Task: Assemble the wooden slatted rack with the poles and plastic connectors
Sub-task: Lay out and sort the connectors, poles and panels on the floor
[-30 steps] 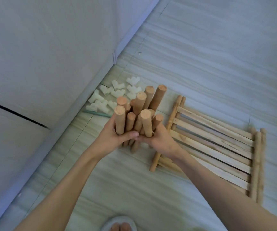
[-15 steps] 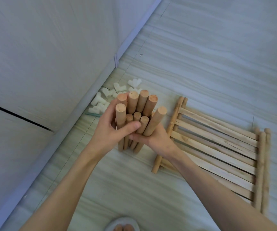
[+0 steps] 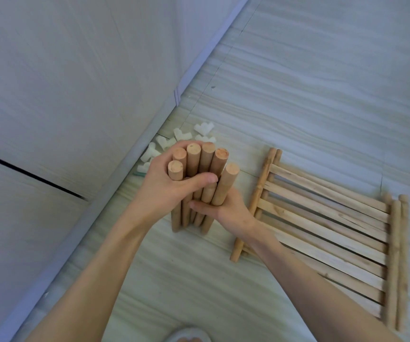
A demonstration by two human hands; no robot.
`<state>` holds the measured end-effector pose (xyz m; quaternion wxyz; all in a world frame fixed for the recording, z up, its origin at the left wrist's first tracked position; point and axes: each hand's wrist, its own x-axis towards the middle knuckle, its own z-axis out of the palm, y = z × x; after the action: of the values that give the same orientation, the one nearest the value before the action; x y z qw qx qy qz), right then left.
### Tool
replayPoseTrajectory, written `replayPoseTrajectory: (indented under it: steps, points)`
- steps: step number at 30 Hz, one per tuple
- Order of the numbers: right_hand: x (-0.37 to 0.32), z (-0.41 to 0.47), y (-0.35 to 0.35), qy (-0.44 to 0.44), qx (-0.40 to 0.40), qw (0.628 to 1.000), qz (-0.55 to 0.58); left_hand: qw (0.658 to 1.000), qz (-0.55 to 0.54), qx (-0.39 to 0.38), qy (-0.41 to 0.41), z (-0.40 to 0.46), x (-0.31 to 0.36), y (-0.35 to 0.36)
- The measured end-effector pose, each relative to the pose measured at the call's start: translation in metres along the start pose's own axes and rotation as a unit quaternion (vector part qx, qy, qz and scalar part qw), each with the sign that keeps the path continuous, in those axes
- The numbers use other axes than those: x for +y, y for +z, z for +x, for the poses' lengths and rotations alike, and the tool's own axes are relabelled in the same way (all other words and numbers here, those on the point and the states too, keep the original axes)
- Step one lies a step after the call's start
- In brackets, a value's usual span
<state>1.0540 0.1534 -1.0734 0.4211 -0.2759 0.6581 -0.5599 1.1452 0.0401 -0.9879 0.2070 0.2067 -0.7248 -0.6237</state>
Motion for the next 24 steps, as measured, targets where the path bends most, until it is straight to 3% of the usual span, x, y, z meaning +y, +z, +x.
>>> replayPoseTrajectory:
  steps: [6, 11, 16, 24]
  points:
    - [0.001, 0.003, 0.024, 0.023, -0.025, 0.998, 0.056, 0.997, 0.009, 0.072, -0.029, 0.002, -0.001, -0.012]
    - [0.007, 0.011, 0.060, 0.081, -0.040, 0.974, 0.208, 0.995, 0.064, 0.043, -0.060, 0.021, -0.008, -0.032]
    - [0.022, 0.025, 0.098, 0.121, -0.017, 0.956, 0.267, 0.986, 0.131, 0.025, -0.104, 0.038, -0.036, -0.049]
    - [0.037, 0.021, 0.114, 0.209, 0.004, 0.855, 0.475, 0.937, 0.223, -0.091, -0.251, 0.039, -0.110, -0.057]
